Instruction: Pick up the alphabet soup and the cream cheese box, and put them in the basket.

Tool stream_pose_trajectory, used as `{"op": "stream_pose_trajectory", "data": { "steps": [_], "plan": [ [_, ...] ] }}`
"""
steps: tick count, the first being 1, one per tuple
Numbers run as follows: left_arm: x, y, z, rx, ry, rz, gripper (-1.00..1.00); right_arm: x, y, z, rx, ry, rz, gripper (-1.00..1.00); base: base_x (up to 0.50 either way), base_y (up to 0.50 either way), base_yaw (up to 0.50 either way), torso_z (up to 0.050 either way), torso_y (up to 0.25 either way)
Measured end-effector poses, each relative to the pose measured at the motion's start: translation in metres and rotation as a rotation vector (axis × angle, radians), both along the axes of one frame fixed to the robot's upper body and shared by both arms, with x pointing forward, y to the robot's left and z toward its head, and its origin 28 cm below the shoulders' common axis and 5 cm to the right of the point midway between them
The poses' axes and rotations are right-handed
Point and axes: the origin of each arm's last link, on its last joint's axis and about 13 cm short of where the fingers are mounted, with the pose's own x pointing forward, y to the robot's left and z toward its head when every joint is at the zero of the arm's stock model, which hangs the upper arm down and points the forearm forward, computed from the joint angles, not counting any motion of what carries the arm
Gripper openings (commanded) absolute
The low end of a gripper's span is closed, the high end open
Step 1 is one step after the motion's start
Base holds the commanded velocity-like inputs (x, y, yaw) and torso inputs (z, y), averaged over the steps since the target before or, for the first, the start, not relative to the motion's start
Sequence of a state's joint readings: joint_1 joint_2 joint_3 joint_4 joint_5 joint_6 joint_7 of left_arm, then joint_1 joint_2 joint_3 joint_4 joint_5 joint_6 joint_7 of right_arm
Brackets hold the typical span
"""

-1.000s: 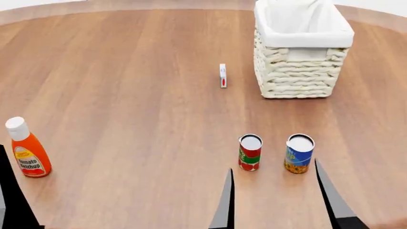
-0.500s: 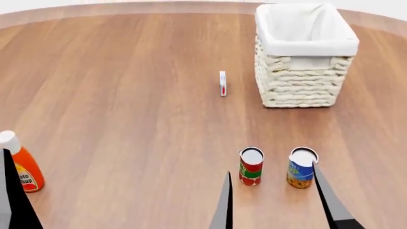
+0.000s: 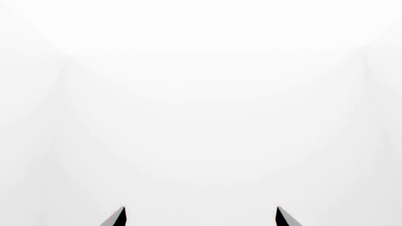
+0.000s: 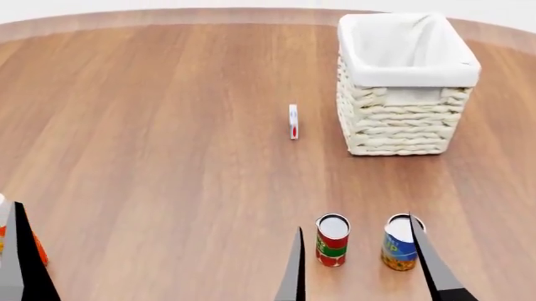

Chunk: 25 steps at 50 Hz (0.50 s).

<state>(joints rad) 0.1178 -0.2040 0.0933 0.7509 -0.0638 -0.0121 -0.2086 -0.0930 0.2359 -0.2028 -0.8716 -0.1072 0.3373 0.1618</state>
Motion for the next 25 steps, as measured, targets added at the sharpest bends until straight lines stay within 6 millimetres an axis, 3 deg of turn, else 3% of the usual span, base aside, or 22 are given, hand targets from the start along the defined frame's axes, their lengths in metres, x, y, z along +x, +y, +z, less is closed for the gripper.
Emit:
{"op": "stream_pose_trajectory", "data": {
  "steps": [25],
  "plan": [
    [0.0023,-0.0007,-0.0029,0.007,0.010,-0.002,1.00,0.0042,-0.0002,-0.0036,0.003,0.011,0.002,1.00,0.18,0.00,0.00,0.000,0.000]
  ]
}}
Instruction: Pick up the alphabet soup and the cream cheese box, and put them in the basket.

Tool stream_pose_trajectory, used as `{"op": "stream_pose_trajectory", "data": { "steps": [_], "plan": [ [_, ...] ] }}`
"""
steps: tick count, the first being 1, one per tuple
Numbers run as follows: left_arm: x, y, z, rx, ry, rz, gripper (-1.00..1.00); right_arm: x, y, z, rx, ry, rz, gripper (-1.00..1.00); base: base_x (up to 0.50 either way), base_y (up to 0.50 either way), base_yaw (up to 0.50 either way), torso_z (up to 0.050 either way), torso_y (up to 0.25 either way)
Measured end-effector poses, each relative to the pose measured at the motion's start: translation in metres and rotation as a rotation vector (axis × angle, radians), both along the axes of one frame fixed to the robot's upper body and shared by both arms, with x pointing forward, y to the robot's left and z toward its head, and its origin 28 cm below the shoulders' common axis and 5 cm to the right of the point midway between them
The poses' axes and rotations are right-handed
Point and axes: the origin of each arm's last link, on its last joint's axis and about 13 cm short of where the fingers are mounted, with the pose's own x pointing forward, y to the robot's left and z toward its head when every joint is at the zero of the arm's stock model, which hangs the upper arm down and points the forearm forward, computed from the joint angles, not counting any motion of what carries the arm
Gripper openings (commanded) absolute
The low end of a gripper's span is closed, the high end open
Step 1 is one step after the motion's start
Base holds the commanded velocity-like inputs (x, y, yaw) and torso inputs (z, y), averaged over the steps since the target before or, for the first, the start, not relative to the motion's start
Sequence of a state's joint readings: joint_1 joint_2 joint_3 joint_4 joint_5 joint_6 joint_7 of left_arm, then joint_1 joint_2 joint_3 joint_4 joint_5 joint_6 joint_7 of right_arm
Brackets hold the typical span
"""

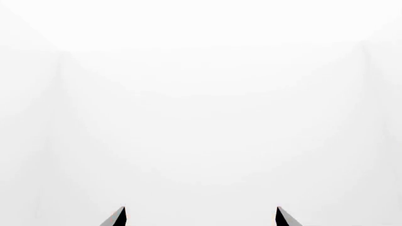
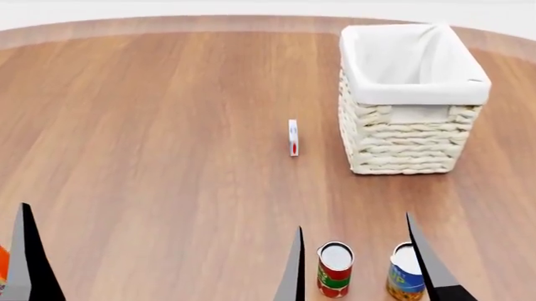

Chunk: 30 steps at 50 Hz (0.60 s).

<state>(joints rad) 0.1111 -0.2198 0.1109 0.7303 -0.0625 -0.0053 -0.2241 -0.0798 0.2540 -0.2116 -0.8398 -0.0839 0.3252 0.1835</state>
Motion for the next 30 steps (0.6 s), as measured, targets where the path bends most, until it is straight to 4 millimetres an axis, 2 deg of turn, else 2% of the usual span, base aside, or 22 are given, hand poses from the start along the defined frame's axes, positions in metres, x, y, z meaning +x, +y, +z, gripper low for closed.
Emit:
{"op": "stream_pose_trajectory", "data": {
  "steps": [30],
  "plan": [
    [0.0024,-0.0008,-0.0035,-0.004,0.014,-0.011,1.00,0.0026,0.0009,-0.0025,-0.006,0.004,0.008,1.00,0.19,0.00,0.00,0.000,0.000]
  ]
}}
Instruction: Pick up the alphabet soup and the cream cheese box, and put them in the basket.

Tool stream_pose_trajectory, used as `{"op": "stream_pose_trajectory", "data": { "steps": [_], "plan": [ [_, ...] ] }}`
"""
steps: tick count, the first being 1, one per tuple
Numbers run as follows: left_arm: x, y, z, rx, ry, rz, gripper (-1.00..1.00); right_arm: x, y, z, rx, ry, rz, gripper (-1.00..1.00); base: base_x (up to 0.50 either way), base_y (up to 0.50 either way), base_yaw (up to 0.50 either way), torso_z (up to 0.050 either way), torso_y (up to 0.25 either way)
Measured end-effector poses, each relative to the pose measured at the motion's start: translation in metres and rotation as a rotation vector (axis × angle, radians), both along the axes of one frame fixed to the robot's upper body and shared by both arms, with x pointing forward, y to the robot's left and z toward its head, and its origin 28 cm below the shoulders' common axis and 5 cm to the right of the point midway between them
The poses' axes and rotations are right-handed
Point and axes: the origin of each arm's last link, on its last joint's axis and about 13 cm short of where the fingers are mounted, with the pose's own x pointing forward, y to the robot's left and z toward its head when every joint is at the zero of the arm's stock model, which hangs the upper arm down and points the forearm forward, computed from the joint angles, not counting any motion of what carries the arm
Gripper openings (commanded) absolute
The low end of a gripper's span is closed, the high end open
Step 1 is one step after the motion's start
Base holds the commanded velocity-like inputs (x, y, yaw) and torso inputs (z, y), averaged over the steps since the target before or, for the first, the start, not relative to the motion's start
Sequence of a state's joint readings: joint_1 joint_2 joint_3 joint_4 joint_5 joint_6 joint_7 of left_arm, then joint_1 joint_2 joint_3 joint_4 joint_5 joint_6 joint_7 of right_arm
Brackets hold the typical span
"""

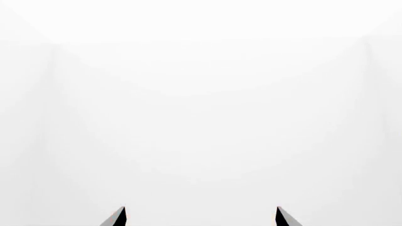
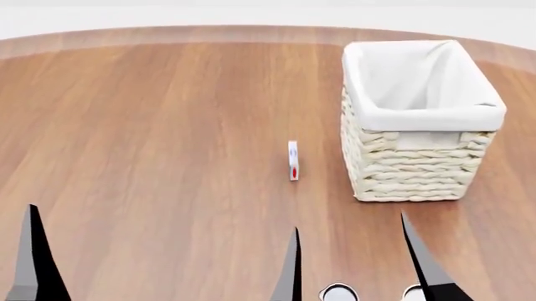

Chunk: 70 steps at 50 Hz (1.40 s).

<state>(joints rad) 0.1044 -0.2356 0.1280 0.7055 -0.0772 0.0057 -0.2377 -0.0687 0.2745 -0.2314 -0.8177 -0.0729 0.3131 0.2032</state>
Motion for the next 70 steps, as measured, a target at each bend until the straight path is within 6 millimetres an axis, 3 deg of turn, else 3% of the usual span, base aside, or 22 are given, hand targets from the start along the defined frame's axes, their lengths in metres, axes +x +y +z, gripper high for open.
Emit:
{"op": "stream_pose_trajectory", "data": {
  "steps": [70],
  "plan": [
    [0.0008,0.0005,-0.0030,-0.001,0.010,0.008,1.00,0.0018,0.0010,-0.0024,-0.004,0.003,0.013,1.00,0.19,0.00,0.00,0.000,0.000]
  ]
}}
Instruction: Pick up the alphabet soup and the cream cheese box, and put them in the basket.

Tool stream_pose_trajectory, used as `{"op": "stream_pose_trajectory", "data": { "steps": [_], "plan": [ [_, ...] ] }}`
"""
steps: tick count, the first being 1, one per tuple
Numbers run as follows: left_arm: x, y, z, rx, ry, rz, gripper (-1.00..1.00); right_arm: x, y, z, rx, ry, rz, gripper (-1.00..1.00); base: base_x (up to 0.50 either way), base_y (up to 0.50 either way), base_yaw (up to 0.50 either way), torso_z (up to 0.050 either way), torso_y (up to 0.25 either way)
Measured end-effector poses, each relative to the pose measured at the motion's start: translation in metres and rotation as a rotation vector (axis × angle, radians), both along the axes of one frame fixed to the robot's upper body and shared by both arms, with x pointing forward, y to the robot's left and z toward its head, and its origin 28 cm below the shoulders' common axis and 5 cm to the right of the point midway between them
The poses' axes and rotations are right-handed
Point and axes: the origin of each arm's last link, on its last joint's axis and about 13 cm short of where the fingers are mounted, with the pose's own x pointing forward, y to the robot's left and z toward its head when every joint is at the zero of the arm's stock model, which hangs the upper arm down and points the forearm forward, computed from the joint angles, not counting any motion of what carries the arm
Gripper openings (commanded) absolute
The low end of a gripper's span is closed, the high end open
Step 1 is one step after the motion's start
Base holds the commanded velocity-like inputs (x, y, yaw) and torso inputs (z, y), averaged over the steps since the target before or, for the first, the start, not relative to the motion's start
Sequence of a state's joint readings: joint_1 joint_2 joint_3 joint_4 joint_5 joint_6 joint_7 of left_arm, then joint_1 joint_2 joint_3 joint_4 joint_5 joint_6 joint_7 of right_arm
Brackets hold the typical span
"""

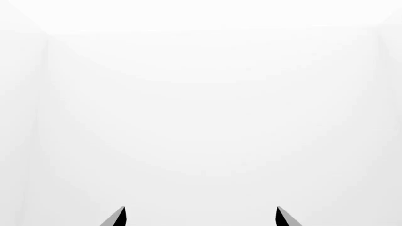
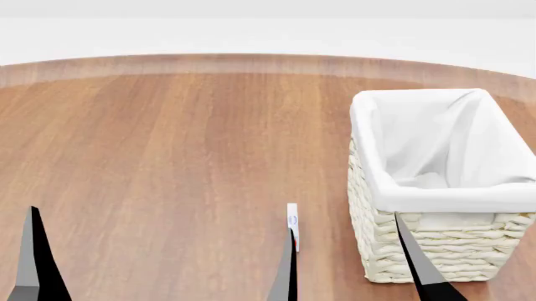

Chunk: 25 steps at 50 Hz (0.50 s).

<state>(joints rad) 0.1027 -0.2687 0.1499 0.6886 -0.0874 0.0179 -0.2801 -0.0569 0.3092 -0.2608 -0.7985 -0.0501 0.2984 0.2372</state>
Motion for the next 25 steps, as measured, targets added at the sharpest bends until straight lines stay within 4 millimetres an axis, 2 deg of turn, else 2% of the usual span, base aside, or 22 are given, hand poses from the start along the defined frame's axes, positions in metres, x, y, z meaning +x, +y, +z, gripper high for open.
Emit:
{"op": "stream_pose_trajectory", "data": {
  "steps": [25],
  "plan": [
    [0.0000,-0.0011,-0.0001,0.005,0.002,-0.001,1.00,0.0000,-0.0017,0.0008,0.008,-0.001,-0.007,1.00,0.19,0.00,0.00,0.000,0.000]
  ]
}}
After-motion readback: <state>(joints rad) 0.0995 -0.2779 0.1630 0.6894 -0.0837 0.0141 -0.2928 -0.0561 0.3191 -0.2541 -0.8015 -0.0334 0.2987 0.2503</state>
